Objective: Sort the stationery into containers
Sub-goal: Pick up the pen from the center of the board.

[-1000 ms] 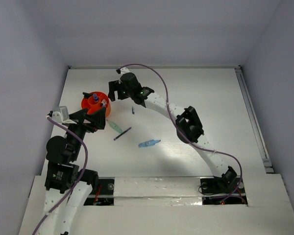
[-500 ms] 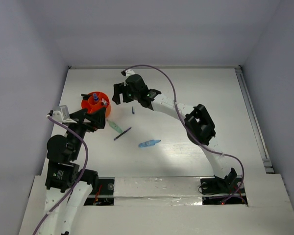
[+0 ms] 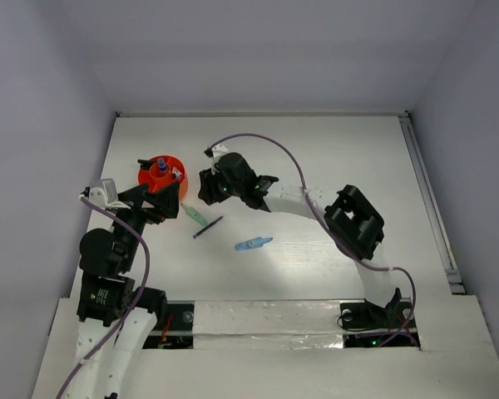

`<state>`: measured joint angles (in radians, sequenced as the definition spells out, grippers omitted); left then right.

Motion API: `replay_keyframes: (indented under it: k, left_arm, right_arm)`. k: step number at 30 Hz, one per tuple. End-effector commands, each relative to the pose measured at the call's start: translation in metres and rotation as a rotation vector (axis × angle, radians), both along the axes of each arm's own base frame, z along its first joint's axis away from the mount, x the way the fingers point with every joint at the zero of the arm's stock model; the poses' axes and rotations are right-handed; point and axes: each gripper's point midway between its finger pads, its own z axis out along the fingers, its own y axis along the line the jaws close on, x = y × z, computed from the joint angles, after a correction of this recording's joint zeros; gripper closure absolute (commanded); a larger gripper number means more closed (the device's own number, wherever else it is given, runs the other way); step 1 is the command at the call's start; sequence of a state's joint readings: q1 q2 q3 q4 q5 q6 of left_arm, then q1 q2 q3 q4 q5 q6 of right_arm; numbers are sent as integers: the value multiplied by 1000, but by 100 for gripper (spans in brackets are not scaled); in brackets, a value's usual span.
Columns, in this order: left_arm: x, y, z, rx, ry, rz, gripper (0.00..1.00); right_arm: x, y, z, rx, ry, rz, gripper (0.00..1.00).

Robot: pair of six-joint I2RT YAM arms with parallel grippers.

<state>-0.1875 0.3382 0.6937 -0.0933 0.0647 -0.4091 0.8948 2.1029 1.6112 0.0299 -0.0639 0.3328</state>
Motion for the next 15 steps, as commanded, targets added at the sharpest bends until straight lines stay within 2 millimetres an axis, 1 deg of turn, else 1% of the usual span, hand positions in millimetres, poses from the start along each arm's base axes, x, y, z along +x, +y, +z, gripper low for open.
replay_keyframes:
  k: [1, 2, 4, 5, 7, 8, 9, 10, 11, 12, 15]
  left_arm:
    - [0, -2, 12, -5, -57, -11, 1]
    - [0, -2, 12, -6, -57, -11, 1]
    - [0, -1, 12, -6, -55, -10, 1]
    - [1, -2, 11, -8, -53, -10, 1]
    - [1, -1, 11, -11, -51, -9, 1]
    - [1, -1, 11, -11, -51, -9, 1]
    - [1, -1, 11, -11, -51, -9, 1]
    - [2, 0, 11, -10, -50, 0, 1]
    - [2, 0, 11, -10, -50, 0, 1]
    - [2, 0, 11, -10, -50, 0, 1]
    - [2, 1, 10, -8, -48, 0, 1]
  right_arm:
    - [-20, 12, -10, -18, -39, 64, 46]
    - [-20, 11, -18, -34, -32, 61, 44]
    - [-32, 18, -27, -51, -25, 87, 40]
    - [-33, 17, -33, -62, -17, 87, 38]
    - [-43, 25, -37, -75, -10, 103, 33]
    - [-42, 24, -45, -90, -4, 99, 31]
    - [-44, 27, -45, -104, -7, 96, 31]
    - [-40, 26, -54, -129, -7, 82, 31]
    - [-44, 31, -50, -123, -12, 91, 31]
    - [-38, 28, -56, -140, -22, 63, 31]
    - [-36, 22, -70, -201, -11, 47, 31]
